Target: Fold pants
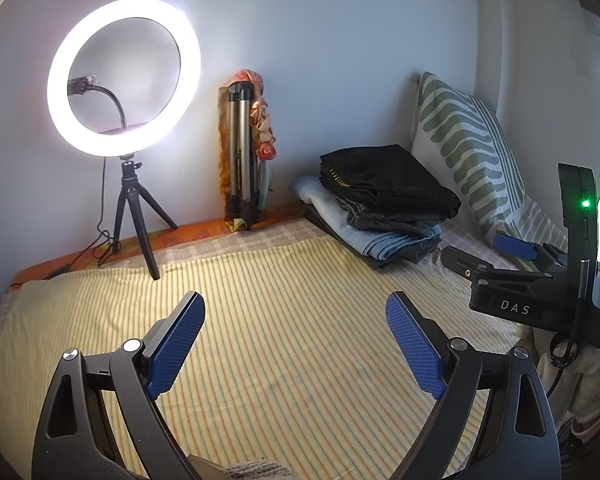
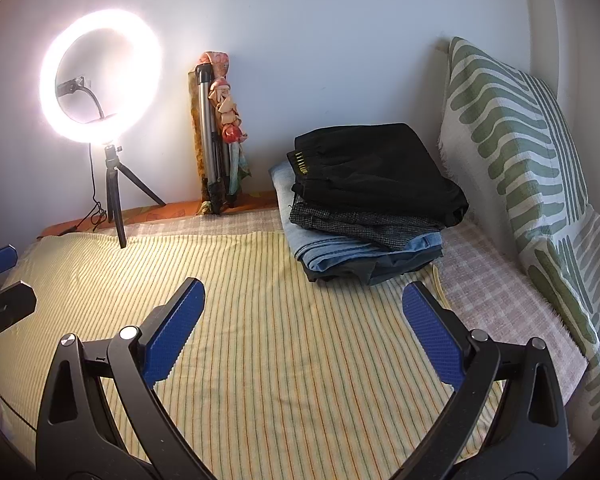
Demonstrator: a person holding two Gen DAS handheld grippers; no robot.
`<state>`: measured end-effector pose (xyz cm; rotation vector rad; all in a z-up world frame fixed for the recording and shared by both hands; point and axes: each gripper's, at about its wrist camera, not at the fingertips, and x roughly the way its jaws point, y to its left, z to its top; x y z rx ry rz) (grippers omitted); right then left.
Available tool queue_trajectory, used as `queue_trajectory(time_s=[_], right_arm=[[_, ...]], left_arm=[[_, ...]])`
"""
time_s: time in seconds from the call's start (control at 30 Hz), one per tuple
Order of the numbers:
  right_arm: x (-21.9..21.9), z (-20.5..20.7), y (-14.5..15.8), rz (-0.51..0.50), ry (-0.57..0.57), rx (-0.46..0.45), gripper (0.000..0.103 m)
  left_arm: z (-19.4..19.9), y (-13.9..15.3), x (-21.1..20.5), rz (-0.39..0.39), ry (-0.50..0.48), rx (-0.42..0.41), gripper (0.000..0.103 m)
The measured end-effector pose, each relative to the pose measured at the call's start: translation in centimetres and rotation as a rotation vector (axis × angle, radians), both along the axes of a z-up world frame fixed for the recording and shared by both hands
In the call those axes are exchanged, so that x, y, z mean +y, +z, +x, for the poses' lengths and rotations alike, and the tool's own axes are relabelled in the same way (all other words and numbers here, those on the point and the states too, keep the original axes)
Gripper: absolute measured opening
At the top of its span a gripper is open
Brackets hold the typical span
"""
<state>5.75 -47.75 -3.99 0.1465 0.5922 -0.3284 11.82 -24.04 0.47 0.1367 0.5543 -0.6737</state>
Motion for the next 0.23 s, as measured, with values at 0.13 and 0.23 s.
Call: queue_trajectory(time_s=[0.13,0.23], right_arm=[[0.08,-0.01,-0.02,0.001,0.002,0.001,0.101],[0.17,0.06,-0.04,0.009,0.008,0.004,0.101]], left_arm=[[-0.16,0.04,0.15,-0.008,0.000,-0.013,0.092],[-0.10,-0.03,0.13,-0.007,-0.008,-0.005,0.092]])
